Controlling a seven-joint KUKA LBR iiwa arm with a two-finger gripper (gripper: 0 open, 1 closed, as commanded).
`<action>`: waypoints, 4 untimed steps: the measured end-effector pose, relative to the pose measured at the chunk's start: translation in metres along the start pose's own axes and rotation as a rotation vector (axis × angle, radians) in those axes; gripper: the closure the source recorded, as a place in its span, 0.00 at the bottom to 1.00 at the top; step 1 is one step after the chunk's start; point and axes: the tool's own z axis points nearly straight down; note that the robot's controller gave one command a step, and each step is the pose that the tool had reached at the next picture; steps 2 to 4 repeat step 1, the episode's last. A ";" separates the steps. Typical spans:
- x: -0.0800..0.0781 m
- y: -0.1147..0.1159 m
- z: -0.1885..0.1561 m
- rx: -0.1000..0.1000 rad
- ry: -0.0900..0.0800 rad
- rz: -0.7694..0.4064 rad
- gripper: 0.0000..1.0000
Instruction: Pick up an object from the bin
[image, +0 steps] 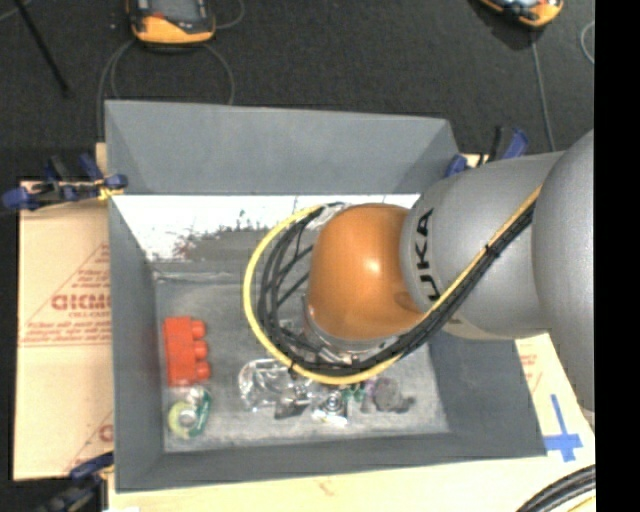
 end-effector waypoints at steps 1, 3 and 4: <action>0.000 0.000 -0.022 0.001 0.005 -0.001 1.00; 0.000 0.000 -0.022 0.001 0.005 -0.001 1.00; 0.000 0.000 -0.022 0.001 0.005 -0.001 1.00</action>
Offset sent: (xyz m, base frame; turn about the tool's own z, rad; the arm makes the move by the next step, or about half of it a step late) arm -0.0002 0.0001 0.0214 0.0000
